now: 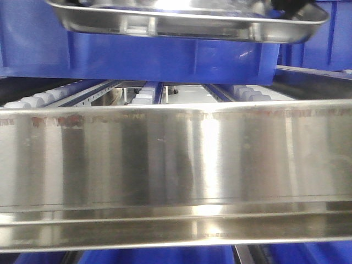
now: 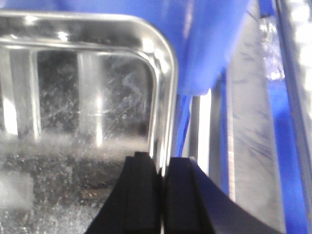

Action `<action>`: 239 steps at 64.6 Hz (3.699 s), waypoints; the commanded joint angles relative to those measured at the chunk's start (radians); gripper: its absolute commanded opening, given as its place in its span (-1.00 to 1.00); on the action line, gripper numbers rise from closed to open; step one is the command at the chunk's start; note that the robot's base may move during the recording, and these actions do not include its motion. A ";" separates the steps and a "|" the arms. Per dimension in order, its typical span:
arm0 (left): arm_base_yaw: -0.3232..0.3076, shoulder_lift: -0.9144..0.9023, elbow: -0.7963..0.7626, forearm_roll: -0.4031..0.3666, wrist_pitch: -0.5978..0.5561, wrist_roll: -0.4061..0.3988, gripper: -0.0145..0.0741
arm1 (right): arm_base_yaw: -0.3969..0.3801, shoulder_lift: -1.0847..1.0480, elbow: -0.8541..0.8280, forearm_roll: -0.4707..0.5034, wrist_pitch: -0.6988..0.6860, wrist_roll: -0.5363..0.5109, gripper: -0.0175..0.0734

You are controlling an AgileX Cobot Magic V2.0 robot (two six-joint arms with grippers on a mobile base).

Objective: Stack silver trays without gaps

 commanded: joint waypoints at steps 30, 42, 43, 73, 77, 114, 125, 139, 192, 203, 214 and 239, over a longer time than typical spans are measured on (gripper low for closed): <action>-0.069 -0.017 -0.123 0.127 0.007 -0.071 -0.71 | 0.173 -0.029 -0.005 -0.318 0.068 0.199 -0.78; -0.069 -0.014 -0.125 0.128 -0.002 -0.071 -0.71 | 0.173 -0.092 -0.005 -0.318 0.057 0.206 -0.78; -0.069 -0.015 -0.125 0.128 -0.004 -0.071 -0.71 | 0.173 -0.095 -0.005 -0.318 0.057 0.206 -0.78; -0.111 -0.015 -0.125 0.162 -0.025 -0.093 -0.71 | 0.173 -0.135 -0.005 -0.317 -0.004 0.266 -0.78; -0.111 -0.015 -0.125 0.188 -0.024 -0.120 -0.71 | 0.173 -0.143 -0.005 -0.319 -0.024 0.280 -0.78; -0.107 -0.015 -0.125 0.239 -0.052 -0.150 -0.71 | 0.173 -0.147 -0.005 -0.323 -0.132 0.286 -0.78; -0.107 -0.015 -0.125 0.239 -0.052 -0.150 -0.71 | 0.173 -0.147 -0.005 -0.323 -0.136 0.286 -0.78; -0.107 -0.015 -0.125 0.239 -0.054 -0.150 -0.71 | 0.173 -0.147 -0.005 -0.323 -0.137 0.286 -0.78; -0.107 -0.015 -0.125 0.239 -0.054 -0.150 -0.71 | 0.173 -0.147 -0.005 -0.323 -0.141 0.286 -0.78; -0.107 -0.015 -0.125 0.239 -0.054 -0.150 -0.71 | 0.173 -0.147 -0.005 -0.323 -0.141 0.286 -0.78; -0.107 -0.015 -0.125 0.239 -0.054 -0.150 -0.71 | 0.173 -0.147 -0.005 -0.323 -0.141 0.286 -0.78; -0.107 -0.015 -0.125 0.239 -0.054 -0.150 -0.71 | 0.173 -0.147 -0.005 -0.323 -0.141 0.286 -0.78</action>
